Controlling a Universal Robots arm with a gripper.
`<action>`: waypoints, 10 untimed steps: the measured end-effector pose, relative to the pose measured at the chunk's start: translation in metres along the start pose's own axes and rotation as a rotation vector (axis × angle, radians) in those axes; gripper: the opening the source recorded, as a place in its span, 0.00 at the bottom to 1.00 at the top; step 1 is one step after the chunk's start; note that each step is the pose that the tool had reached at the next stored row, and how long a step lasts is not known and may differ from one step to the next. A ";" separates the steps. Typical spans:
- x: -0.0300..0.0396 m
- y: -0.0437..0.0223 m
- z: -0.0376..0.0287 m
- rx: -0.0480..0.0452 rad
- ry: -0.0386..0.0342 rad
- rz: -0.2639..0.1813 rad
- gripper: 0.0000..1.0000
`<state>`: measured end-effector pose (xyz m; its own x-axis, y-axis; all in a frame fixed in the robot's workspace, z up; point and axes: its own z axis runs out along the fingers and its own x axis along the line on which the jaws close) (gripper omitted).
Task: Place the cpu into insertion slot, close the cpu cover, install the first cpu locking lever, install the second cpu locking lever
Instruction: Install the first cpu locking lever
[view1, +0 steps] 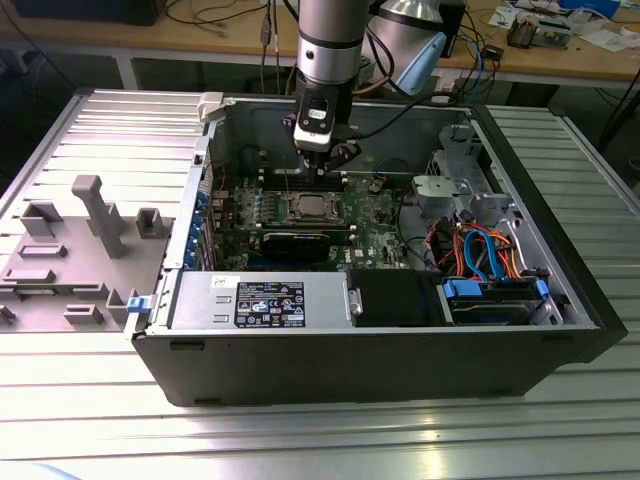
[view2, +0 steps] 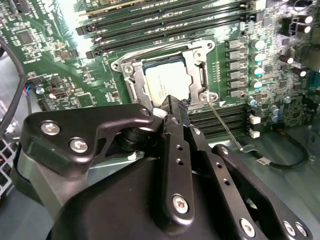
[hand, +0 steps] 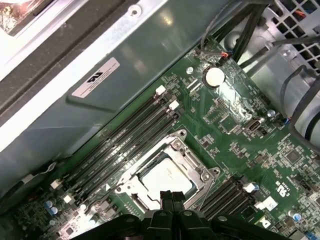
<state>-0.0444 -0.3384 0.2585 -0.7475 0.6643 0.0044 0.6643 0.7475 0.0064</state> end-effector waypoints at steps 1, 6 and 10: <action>0.0001 -0.0001 0.0002 -0.0066 -0.0075 -0.001 0.11; 0.0007 -0.0006 0.0005 -0.0184 -0.0088 -0.070 0.11; 0.0006 -0.0006 0.0005 -0.0183 -0.0075 -0.157 0.11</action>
<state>-0.0453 -0.3384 0.2580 -0.8420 0.5395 -0.0055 0.5392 0.8418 0.0246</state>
